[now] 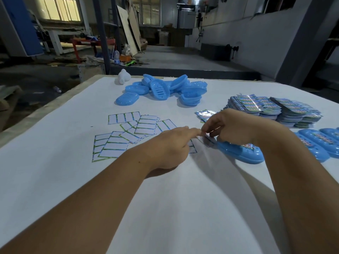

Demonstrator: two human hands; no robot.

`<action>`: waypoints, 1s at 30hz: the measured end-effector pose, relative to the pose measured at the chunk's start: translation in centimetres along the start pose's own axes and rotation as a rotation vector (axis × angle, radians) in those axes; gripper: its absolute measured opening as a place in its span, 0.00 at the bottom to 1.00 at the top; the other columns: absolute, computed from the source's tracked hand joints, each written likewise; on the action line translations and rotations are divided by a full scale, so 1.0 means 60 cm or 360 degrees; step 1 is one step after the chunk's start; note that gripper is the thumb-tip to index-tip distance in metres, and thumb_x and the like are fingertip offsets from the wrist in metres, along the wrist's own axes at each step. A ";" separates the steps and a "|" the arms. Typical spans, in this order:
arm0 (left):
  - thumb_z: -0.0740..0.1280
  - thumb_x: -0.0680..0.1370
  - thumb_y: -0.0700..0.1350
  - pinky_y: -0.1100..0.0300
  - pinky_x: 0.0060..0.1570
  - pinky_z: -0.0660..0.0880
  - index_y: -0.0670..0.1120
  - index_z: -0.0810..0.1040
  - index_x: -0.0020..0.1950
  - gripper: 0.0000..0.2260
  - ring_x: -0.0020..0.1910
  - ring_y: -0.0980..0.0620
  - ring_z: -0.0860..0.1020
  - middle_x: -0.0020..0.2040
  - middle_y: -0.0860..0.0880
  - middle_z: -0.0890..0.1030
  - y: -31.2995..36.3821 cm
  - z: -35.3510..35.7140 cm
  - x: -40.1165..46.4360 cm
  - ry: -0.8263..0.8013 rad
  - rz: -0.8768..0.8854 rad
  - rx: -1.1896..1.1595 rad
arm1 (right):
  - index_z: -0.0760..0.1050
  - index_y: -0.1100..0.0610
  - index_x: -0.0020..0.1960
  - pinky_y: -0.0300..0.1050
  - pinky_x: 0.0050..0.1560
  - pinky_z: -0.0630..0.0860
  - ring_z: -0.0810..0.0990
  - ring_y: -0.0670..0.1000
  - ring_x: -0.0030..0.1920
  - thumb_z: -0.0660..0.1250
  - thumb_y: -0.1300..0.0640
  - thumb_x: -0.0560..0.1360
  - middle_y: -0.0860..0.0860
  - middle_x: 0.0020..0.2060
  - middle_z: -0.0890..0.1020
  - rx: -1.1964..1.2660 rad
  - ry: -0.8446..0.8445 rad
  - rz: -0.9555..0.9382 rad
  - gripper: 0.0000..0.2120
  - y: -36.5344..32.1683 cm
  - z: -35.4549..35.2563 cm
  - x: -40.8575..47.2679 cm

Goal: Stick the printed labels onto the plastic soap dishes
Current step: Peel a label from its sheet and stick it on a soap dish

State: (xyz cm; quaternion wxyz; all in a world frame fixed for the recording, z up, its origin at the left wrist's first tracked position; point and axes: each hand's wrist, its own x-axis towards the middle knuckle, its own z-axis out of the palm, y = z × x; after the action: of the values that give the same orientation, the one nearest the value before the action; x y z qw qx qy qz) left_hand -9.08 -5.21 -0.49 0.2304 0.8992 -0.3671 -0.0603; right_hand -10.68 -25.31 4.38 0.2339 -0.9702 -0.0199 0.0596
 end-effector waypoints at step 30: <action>0.46 0.82 0.62 0.51 0.64 0.65 0.49 0.74 0.62 0.25 0.69 0.50 0.67 0.63 0.50 0.76 -0.025 -0.029 -0.066 0.0214 -0.0593 0.1158 | 0.78 0.49 0.66 0.44 0.51 0.75 0.79 0.56 0.52 0.75 0.59 0.70 0.50 0.51 0.78 -0.0421 0.0272 0.0531 0.25 0.107 -0.042 -0.060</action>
State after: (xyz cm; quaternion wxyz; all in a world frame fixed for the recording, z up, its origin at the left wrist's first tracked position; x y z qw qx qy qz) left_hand -10.48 -0.90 0.15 -0.0937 0.9750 -0.1795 0.0916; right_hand -13.90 -32.39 4.06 0.0924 -0.9838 0.1531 0.0120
